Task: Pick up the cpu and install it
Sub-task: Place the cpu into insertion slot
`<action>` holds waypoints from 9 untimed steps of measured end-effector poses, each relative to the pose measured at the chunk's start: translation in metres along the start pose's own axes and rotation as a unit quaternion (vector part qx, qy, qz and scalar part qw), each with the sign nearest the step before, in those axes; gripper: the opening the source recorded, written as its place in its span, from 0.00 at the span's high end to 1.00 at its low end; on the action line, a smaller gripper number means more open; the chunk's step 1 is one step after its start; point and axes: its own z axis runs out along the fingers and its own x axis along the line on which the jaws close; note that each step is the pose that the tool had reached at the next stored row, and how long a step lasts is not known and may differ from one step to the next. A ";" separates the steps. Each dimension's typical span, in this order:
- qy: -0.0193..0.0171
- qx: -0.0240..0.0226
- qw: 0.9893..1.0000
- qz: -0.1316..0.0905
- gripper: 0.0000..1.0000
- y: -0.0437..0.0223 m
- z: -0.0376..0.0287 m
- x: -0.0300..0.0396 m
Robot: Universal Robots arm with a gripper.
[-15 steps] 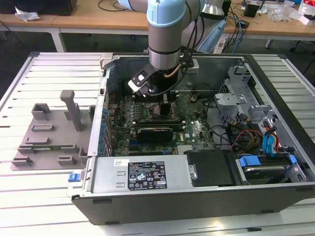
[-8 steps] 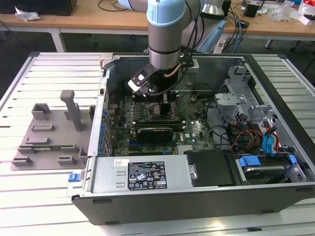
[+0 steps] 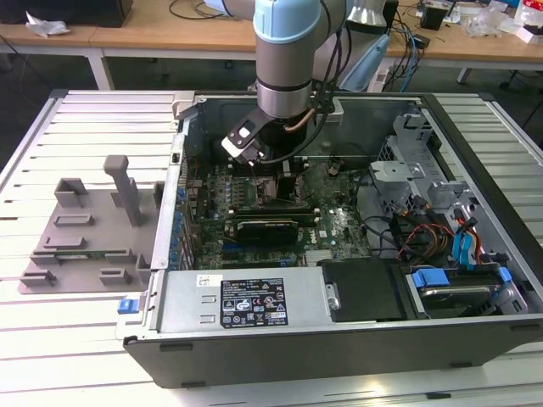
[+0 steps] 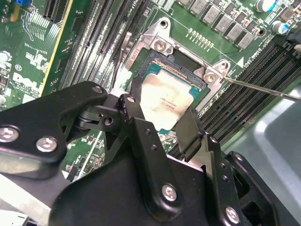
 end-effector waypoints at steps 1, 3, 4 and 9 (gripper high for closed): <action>0.000 0.000 1.000 0.000 0.47 0.0000 0.0000 0.0000; 0.000 0.001 1.000 0.000 0.47 0.0003 0.0002 0.0000; 0.000 0.005 1.000 0.000 0.47 0.0010 0.0004 0.0000; 0.000 0.010 1.000 0.000 0.47 0.0017 0.0017 0.0000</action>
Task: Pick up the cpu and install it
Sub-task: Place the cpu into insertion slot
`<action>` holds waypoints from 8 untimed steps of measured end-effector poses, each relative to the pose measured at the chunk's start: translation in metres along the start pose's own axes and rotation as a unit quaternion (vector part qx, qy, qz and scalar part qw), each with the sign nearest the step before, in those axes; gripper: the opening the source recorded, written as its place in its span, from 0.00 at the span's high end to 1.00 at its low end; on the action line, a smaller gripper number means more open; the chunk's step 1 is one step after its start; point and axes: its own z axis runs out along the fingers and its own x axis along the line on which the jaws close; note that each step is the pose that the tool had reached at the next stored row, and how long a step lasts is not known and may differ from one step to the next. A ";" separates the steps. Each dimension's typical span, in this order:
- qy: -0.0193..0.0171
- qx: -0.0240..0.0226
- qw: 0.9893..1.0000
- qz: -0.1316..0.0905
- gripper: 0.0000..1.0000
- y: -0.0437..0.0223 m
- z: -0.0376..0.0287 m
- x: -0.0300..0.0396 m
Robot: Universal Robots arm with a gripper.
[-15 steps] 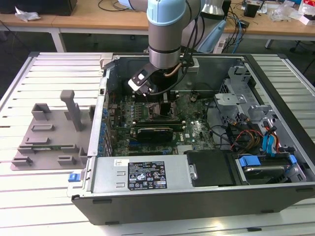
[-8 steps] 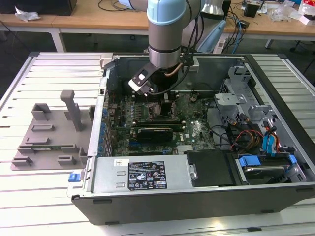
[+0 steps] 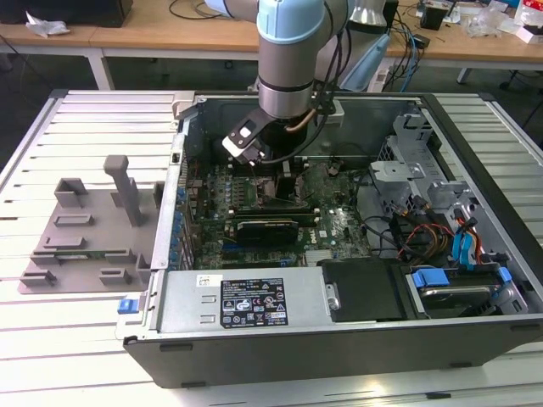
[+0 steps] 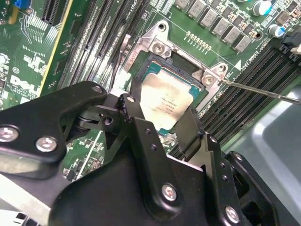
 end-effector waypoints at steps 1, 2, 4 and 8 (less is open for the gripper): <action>0.000 0.000 1.000 0.000 0.47 -0.0001 0.0005 0.0000; 0.000 0.000 1.000 0.000 0.47 -0.0004 0.0007 0.0000; 0.000 0.000 1.000 0.006 0.47 -0.0013 0.0010 0.0000; 0.000 0.000 1.000 0.011 0.47 -0.0014 0.0027 0.0000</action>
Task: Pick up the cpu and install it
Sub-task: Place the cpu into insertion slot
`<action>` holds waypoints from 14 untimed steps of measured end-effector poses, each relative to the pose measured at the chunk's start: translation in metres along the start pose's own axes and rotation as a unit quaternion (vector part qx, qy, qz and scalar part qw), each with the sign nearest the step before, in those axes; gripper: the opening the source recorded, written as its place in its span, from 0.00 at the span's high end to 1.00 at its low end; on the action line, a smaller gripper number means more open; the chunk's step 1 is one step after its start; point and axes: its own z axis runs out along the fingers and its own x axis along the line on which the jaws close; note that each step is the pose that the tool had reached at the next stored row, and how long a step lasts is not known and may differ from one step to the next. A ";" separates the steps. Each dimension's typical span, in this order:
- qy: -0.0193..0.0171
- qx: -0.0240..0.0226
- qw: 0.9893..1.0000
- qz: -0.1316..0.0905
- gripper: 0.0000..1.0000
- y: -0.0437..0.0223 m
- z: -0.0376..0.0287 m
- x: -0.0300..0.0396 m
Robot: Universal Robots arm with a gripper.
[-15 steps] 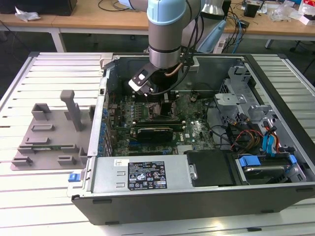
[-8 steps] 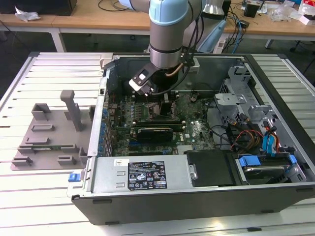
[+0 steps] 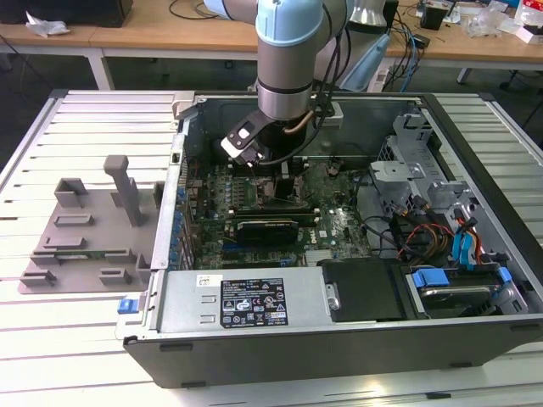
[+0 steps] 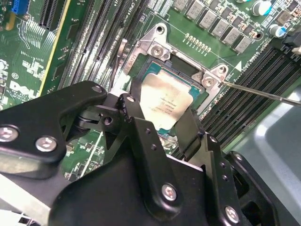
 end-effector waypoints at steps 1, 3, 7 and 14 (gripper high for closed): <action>0.000 0.000 1.000 0.000 0.47 0.0000 0.0000 0.0000; 0.000 0.000 1.000 -0.008 0.47 0.0000 0.0001 0.0000; 0.000 0.000 1.000 -0.008 0.47 0.0000 0.0013 0.0000; 0.000 0.000 1.000 -0.008 0.40 -0.0001 0.0018 0.0000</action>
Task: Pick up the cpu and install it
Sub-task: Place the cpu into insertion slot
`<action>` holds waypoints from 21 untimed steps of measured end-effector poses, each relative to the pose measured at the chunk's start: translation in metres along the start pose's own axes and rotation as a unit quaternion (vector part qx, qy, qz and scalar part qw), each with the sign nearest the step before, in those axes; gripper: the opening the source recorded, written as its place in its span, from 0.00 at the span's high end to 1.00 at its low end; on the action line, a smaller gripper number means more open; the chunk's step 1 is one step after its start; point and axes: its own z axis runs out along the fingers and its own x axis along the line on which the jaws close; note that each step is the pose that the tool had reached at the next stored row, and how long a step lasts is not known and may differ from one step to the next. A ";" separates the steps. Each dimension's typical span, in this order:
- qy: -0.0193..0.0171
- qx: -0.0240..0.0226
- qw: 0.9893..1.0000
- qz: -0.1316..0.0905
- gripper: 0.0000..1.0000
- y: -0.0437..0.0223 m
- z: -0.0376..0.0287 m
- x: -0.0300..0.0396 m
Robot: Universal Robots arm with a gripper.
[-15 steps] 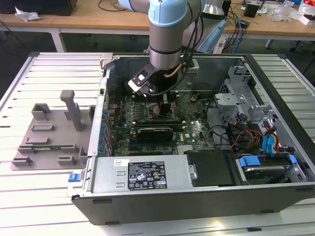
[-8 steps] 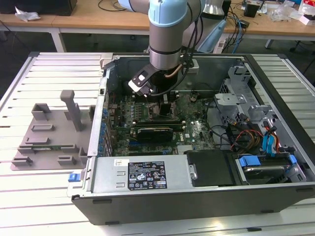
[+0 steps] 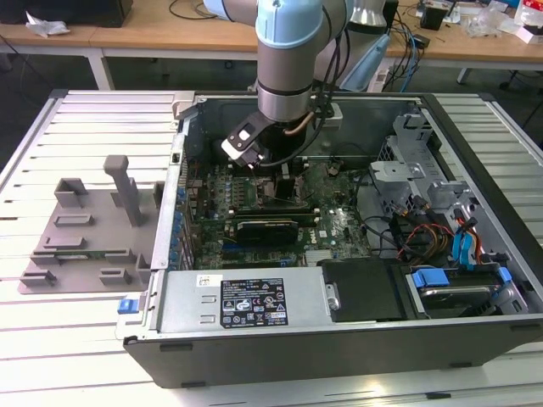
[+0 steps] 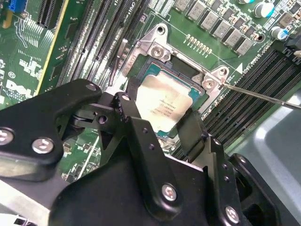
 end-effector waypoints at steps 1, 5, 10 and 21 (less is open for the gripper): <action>0.000 0.000 1.000 0.000 0.40 0.0000 -0.0004 0.0000; 0.000 0.000 1.000 0.000 0.40 0.0008 -0.0246 -0.0002; -0.001 0.000 1.000 0.000 0.54 0.0010 -0.0296 -0.0003; -0.002 0.000 1.000 -0.005 0.89 0.0007 -0.0198 -0.0003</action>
